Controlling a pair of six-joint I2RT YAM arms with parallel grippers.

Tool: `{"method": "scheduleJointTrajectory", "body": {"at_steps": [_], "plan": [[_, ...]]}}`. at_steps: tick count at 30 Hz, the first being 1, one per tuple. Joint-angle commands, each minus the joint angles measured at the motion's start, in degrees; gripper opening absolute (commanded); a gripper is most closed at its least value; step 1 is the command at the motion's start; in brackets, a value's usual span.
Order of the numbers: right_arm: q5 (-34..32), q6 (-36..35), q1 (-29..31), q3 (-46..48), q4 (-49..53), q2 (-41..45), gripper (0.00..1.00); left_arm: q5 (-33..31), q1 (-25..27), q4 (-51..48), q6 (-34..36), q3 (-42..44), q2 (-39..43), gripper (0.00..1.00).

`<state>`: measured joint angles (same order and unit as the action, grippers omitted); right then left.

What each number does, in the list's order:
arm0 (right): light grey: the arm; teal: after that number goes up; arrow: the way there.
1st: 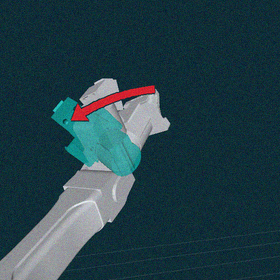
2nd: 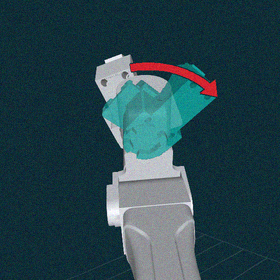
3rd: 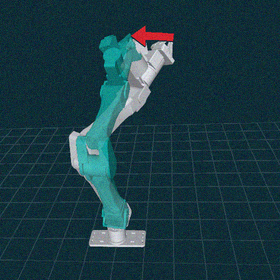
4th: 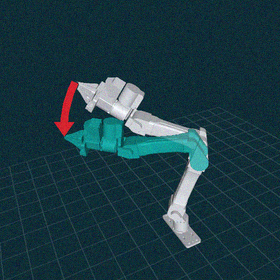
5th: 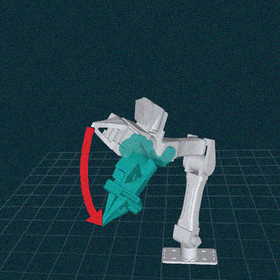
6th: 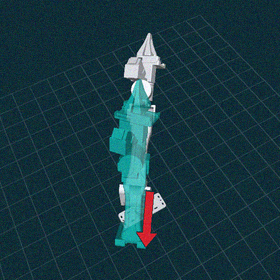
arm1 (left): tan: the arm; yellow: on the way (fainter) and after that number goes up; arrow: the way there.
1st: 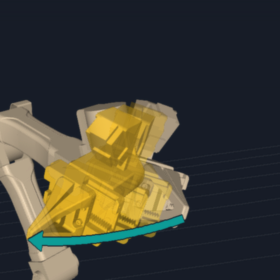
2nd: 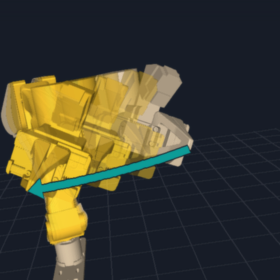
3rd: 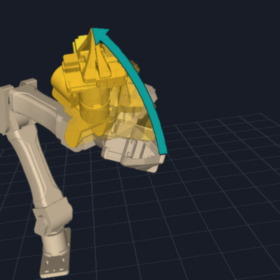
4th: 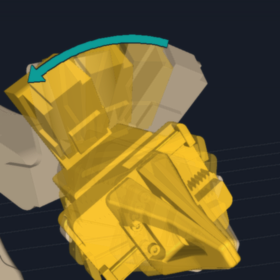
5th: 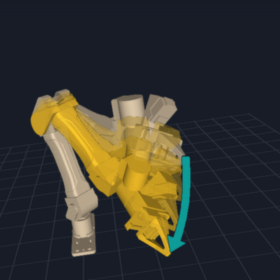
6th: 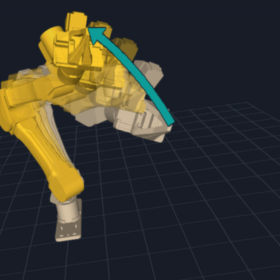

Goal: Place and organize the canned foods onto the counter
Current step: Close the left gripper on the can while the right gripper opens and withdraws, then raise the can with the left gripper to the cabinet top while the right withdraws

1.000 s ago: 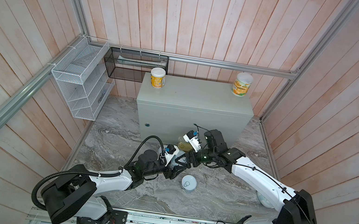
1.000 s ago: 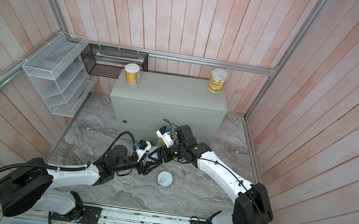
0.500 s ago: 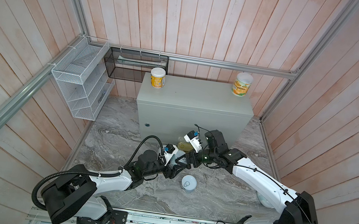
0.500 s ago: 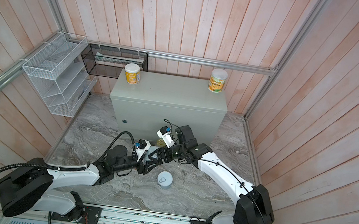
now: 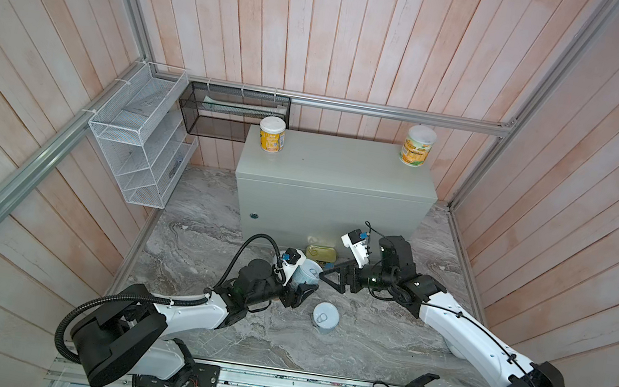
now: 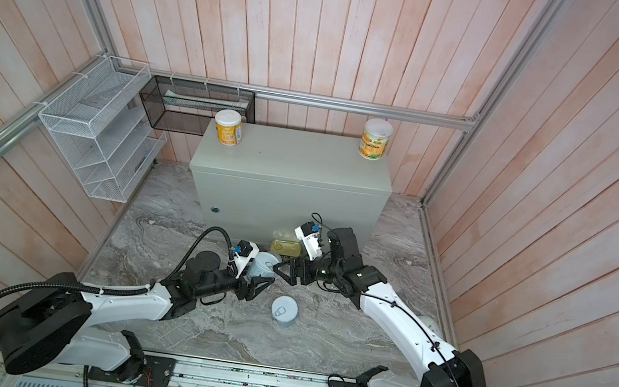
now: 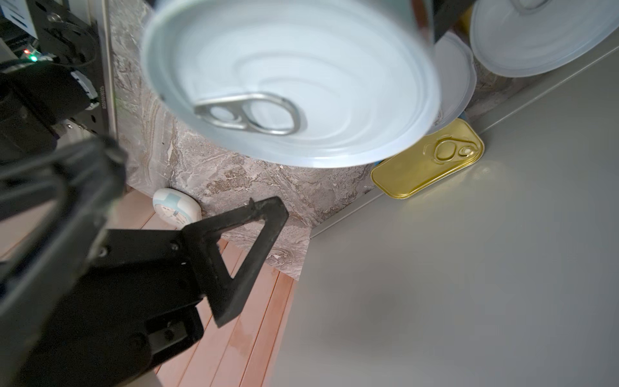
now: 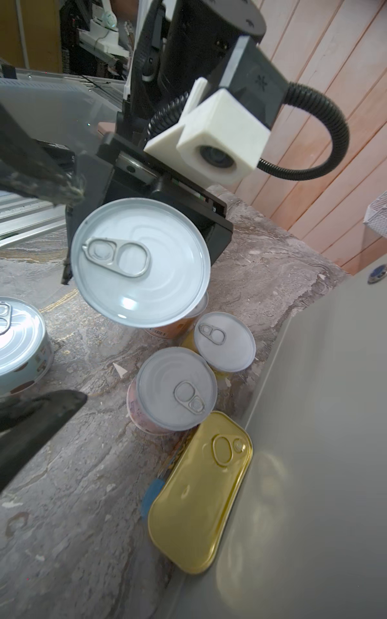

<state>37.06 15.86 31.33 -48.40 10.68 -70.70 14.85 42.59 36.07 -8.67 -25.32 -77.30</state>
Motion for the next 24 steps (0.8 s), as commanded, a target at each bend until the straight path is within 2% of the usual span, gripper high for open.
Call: {"method": "scheduleJointTrajectory", "body": {"at_steps": [1,6,11,14,24], "plan": [[1.67,2.85,-1.15,2.26,-6.17,2.00,0.86,-1.20,-0.23,3.56,0.05,-0.50,0.31,0.55],[-1.06,3.17,-2.78,5.47,-7.50,4.48,0.86,-3.16,-0.23,1.94,1.07,-0.99,0.19,0.55],[-1.32,5.93,-6.15,12.02,-14.91,7.84,0.86,-4.50,-0.20,2.05,2.55,-1.05,1.80,0.55],[-1.19,6.61,-8.45,13.92,-16.20,9.09,0.86,-8.65,-0.13,-2.73,3.25,-4.03,1.95,0.55],[-0.98,7.59,-12.21,18.10,-22.02,12.44,0.87,-11.06,1.77,-13.06,2.56,-12.10,7.44,0.55]]}}
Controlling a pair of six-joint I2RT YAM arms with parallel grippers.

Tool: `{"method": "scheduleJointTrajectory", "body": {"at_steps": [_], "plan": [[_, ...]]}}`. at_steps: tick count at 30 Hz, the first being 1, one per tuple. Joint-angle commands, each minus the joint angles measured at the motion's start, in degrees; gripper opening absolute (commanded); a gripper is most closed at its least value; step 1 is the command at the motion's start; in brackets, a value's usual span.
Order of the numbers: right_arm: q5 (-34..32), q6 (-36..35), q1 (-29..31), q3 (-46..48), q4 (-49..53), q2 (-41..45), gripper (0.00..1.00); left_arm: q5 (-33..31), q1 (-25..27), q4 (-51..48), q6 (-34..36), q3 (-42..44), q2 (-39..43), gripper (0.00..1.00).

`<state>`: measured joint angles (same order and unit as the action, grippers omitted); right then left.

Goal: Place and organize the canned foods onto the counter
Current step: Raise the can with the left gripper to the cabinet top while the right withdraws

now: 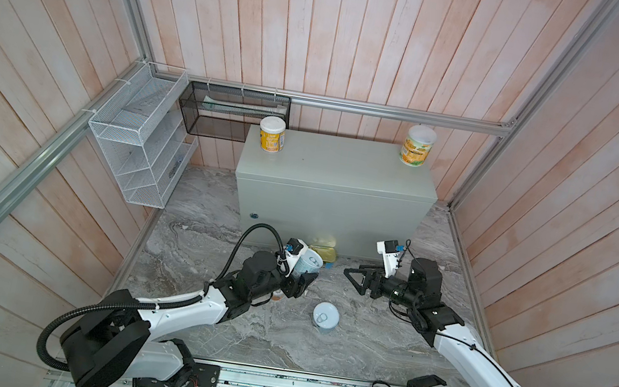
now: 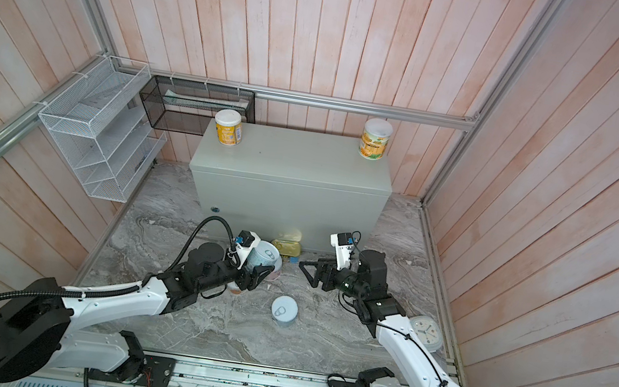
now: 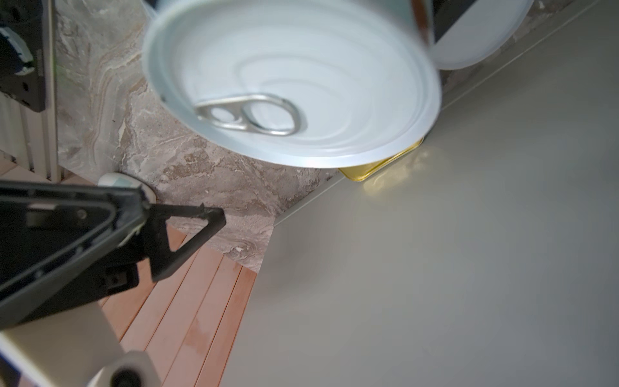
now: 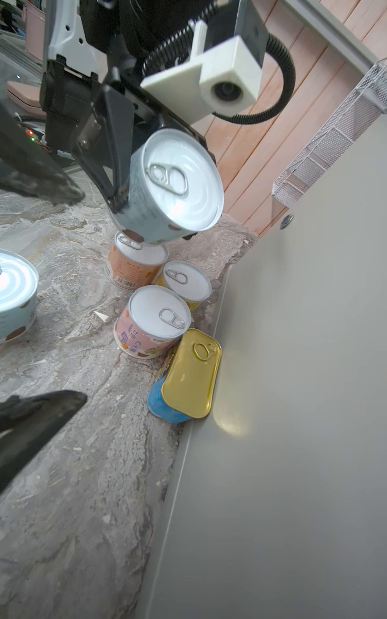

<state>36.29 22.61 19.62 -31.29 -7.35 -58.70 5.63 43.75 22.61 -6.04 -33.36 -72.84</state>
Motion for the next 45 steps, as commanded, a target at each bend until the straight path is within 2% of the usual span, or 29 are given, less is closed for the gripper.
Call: {"method": "scheduleJointTrajectory", "body": {"at_steps": [1,6,11,19,24,32,39,45], "plan": [[-0.29,0.56,-0.47,0.98,-4.14,0.19,0.86,-2.02,0.77,-0.06,-0.70,-5.07,3.59,0.55],[-0.60,-0.99,-0.52,0.54,-4.57,-0.11,0.87,-2.94,1.11,-0.61,-2.94,-8.37,5.56,0.55],[-0.14,-1.54,-0.46,1.14,-4.92,1.56,0.87,-5.55,1.12,-5.15,-3.20,-11.90,7.01,0.55],[2.85,2.69,-0.47,3.05,-9.81,7.71,0.87,-10.14,1.03,-11.14,-3.68,-15.12,10.28,0.55],[1.25,2.03,-0.46,3.72,-9.39,12.14,0.87,-13.88,0.99,-11.42,-4.18,-17.08,11.42,0.55],[-1.28,2.42,-0.51,7.87,-10.40,17.20,0.87,-21.24,0.22,-12.08,0.46,-22.13,11.97,0.55],[-1.10,2.73,-0.46,9.65,-11.08,18.83,0.87,-23.64,-2.99,-11.09,3.82,-26.42,11.17,0.55],[-1.81,0.99,-0.46,9.98,-9.36,20.26,0.87,-22.99,-7.01,-10.92,6.33,-31.34,8.51,0.55]]}}
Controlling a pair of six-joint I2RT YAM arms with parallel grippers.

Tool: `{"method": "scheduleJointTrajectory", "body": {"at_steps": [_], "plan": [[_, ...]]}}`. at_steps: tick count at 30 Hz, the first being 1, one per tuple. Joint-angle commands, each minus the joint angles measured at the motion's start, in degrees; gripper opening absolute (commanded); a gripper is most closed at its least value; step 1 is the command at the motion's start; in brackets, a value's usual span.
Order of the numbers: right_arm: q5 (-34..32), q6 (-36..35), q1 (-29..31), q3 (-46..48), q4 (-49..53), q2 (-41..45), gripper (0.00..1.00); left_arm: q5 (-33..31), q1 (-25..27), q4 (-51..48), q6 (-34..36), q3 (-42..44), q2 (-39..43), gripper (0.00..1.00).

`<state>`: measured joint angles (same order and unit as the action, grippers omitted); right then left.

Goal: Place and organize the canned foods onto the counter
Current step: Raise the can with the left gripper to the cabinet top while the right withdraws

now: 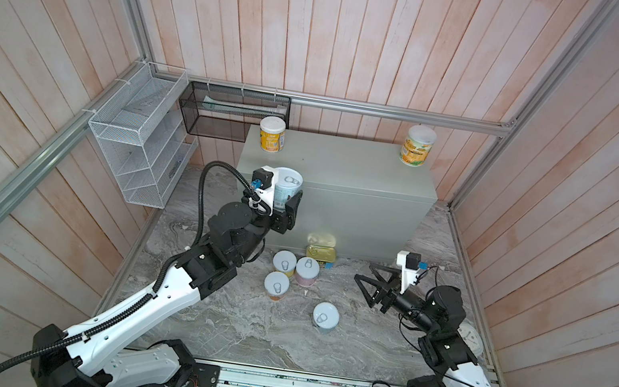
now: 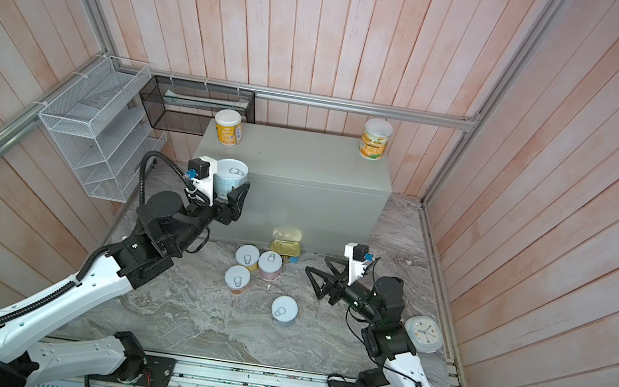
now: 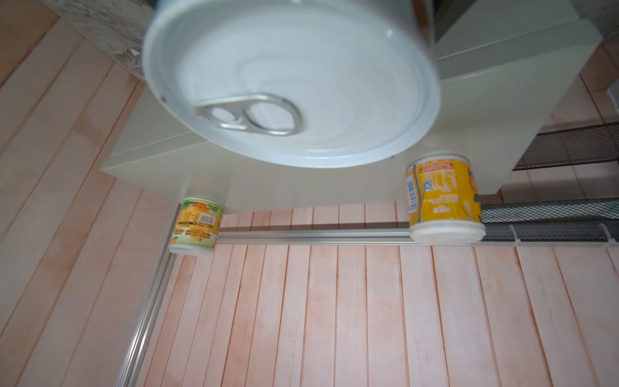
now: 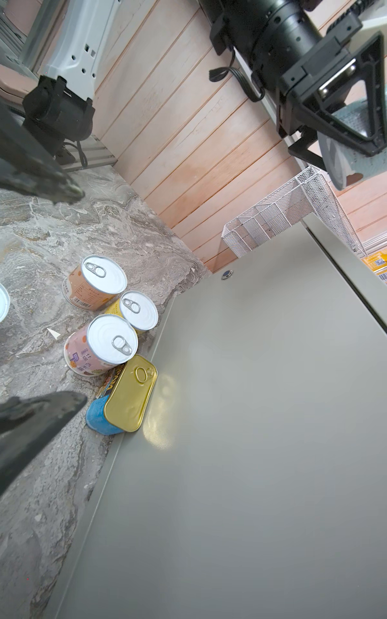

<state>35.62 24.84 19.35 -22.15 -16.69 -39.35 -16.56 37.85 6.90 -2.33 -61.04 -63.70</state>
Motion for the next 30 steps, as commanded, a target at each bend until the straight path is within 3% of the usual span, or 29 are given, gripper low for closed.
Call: {"method": "scheduleJointTrajectory", "body": {"at_steps": [1,15,24,30], "plan": [[-1.21,-1.39,-0.24,1.02,-0.04,1.11,0.87,-0.84,-1.75,4.79,3.16,-4.58,-1.24,0.55],[-1.43,-2.46,-0.21,2.65,-0.59,1.64,0.88,5.17,-13.01,3.02,0.45,-13.09,-9.11,0.54],[2.27,-1.86,-0.24,4.11,-5.78,2.68,0.88,8.75,-17.23,1.85,-1.67,-15.61,-13.87,0.55],[5.19,0.68,-0.19,5.58,-12.40,3.11,0.94,11.76,-19.91,2.62,-4.36,-15.98,-15.74,0.54]]}}
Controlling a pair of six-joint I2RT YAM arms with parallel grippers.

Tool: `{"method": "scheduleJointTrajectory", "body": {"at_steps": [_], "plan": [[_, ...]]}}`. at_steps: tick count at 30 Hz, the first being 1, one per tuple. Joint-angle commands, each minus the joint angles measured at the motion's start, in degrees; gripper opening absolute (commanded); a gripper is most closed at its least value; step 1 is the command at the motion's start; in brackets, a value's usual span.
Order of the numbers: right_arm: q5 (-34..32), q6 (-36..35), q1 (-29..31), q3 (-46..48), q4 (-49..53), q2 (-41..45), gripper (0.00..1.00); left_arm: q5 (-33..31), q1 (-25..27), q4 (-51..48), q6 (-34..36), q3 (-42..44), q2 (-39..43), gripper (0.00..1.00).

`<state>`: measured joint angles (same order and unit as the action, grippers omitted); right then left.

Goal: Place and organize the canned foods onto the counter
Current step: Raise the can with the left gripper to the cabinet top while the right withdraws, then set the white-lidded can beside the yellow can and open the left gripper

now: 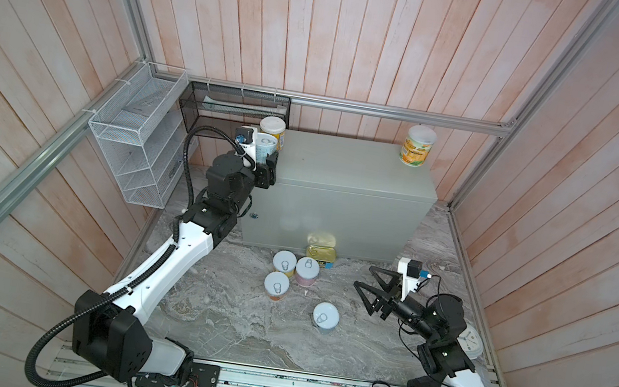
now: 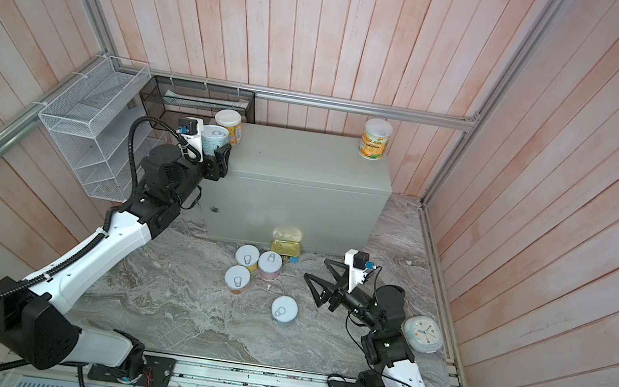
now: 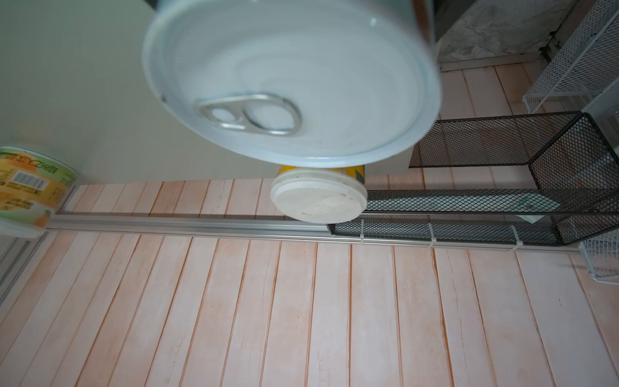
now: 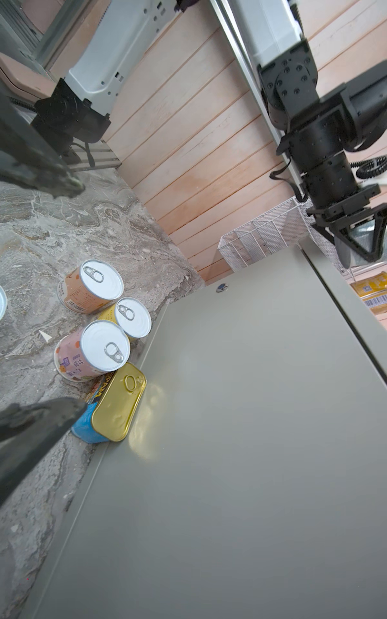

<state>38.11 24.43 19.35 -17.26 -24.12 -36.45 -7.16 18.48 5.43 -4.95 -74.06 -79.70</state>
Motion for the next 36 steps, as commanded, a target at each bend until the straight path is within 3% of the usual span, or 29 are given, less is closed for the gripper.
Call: {"method": "scheduleJointTrajectory", "body": {"at_steps": [1,15,18,21,24,36], "plan": [[2.92,1.09,-0.20,0.57,-5.21,0.00,0.95,2.65,-0.77,4.30,-1.73,-2.80,0.01,0.55],[1.98,1.30,-0.20,0.08,-5.94,-3.75,0.95,4.46,-1.77,5.32,-2.43,-1.53,-2.25,0.60],[2.00,1.16,-0.22,-0.21,-6.03,-4.62,0.95,4.48,-1.88,5.52,-2.61,-1.25,-2.59,0.68],[2.11,1.15,-0.20,-0.39,-6.03,-5.45,0.95,3.64,-1.96,5.82,-2.27,-0.91,-2.96,0.90],[2.15,1.17,-0.18,-0.57,-6.16,-6.16,0.95,2.77,-2.03,5.52,-1.92,-1.00,-3.35,0.96],[2.23,1.04,-0.19,-0.89,-6.28,-7.71,0.95,2.85,-2.01,4.74,-0.59,-2.39,-4.66,1.00]]}}
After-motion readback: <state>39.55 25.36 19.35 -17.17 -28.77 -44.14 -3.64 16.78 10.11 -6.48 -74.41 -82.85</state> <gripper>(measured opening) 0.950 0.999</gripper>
